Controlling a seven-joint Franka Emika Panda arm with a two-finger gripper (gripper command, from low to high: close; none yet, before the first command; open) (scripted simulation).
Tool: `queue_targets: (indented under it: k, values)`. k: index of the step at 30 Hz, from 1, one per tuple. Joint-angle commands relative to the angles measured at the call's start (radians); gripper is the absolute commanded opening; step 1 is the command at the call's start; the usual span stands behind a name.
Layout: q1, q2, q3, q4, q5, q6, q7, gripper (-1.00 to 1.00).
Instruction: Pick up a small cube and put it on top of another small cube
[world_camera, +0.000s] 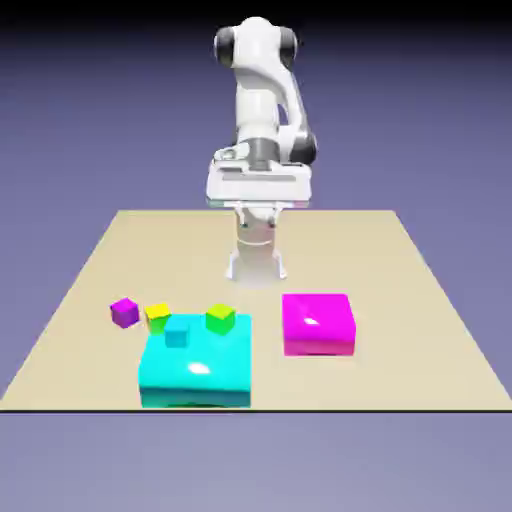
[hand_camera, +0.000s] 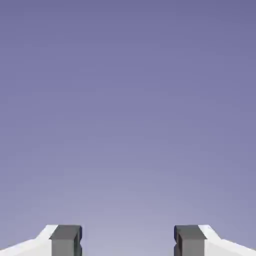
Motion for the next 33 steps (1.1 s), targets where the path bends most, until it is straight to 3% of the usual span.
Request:
queue_targets:
  k: [1, 33]
  values:
    - [0.007, -0.023, -0.036, 0.011, -0.019, -0.025, -0.029, 0.00]
    - [0.215, -0.753, -1.196, 0.374, -0.612, -0.808, -0.968, 0.00]
